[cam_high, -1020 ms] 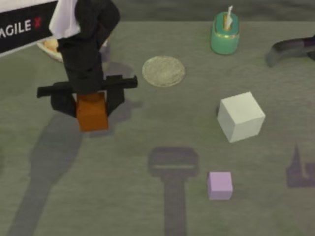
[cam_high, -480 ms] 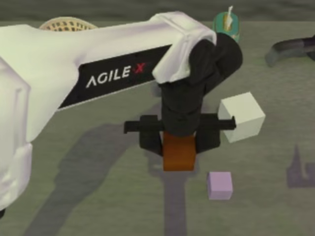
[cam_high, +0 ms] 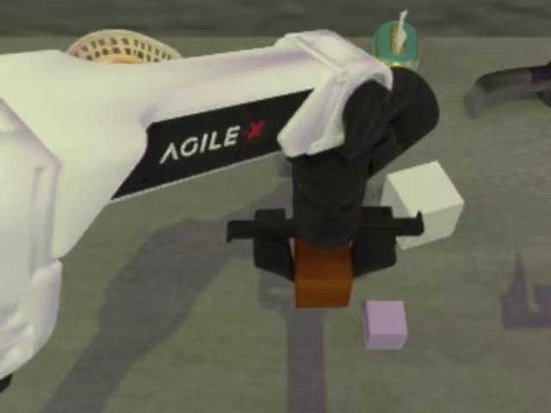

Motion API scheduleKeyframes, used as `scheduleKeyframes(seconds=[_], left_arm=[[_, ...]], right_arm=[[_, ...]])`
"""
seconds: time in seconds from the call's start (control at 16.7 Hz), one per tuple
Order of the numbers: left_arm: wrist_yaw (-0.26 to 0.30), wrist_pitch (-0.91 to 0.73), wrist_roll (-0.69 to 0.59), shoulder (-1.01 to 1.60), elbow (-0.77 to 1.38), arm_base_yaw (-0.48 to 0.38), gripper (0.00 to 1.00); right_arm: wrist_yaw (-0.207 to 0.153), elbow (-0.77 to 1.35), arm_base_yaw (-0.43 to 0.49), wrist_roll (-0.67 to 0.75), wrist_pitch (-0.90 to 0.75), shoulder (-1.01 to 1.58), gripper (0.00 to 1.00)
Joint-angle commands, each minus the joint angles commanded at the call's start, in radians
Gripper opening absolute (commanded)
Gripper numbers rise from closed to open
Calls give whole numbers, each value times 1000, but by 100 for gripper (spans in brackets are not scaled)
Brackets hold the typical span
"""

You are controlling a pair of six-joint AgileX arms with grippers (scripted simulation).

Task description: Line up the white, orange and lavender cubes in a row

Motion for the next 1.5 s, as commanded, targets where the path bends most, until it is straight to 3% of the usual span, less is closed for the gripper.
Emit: scheduleKeyframes(seconds=[0.42,0.72,1.5], left_arm=[[1,216,-4,57,-158,-5,0],[1,229,-5,61,-168,-7,0],[1,229,-5,61,-168,-7,98]], right_arm=[[0,0,0,0,0,0,100],[0,0,0,0,0,0,100],[0,0,0,0,0,0,100]])
